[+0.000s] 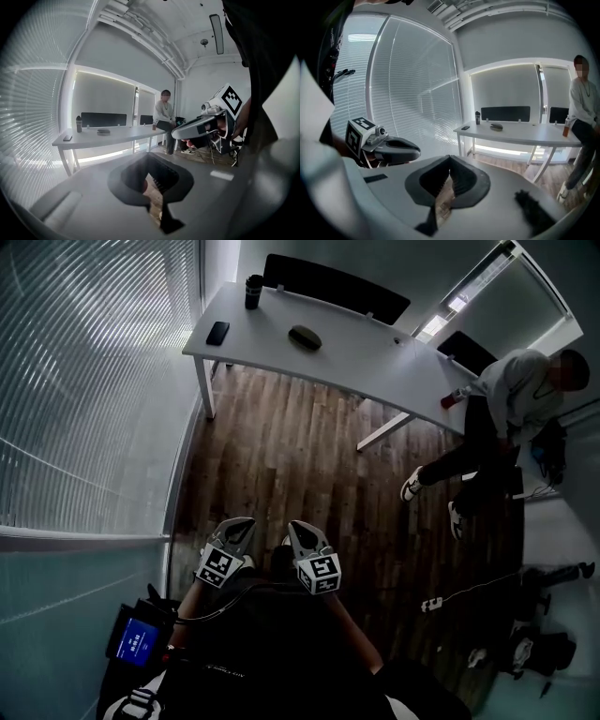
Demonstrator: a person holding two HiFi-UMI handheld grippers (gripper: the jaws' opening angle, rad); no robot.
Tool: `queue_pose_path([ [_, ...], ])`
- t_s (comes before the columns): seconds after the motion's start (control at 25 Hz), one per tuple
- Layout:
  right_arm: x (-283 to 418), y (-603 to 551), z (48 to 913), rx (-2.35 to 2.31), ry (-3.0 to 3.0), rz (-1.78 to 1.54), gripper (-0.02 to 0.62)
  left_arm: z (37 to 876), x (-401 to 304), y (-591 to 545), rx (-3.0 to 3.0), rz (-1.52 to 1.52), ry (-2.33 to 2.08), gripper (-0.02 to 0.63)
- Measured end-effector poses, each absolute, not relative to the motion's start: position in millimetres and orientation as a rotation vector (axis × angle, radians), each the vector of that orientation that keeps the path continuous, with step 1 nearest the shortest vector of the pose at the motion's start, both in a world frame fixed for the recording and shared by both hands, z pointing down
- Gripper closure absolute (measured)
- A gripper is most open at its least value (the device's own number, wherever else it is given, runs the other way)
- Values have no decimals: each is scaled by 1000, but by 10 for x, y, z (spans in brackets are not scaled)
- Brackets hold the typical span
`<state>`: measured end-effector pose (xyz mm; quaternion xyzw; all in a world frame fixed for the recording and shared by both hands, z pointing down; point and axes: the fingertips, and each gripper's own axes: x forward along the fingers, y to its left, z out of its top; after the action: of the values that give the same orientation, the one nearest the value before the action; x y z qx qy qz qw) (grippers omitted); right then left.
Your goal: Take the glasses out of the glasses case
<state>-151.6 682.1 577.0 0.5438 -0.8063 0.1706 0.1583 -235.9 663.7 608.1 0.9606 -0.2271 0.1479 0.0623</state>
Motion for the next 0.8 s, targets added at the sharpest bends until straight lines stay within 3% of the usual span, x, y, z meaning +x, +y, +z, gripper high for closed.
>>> queue_pose_path([
  [0.48, -1236, 6140, 5961, 1515, -2381, 537, 589, 6236, -2001, 6150, 2878, 539, -718, 600],
  [0.8, -590, 5296, 5805, 1502, -2435, 514, 589, 6037, -1288, 5296, 2917, 569, -751, 600],
])
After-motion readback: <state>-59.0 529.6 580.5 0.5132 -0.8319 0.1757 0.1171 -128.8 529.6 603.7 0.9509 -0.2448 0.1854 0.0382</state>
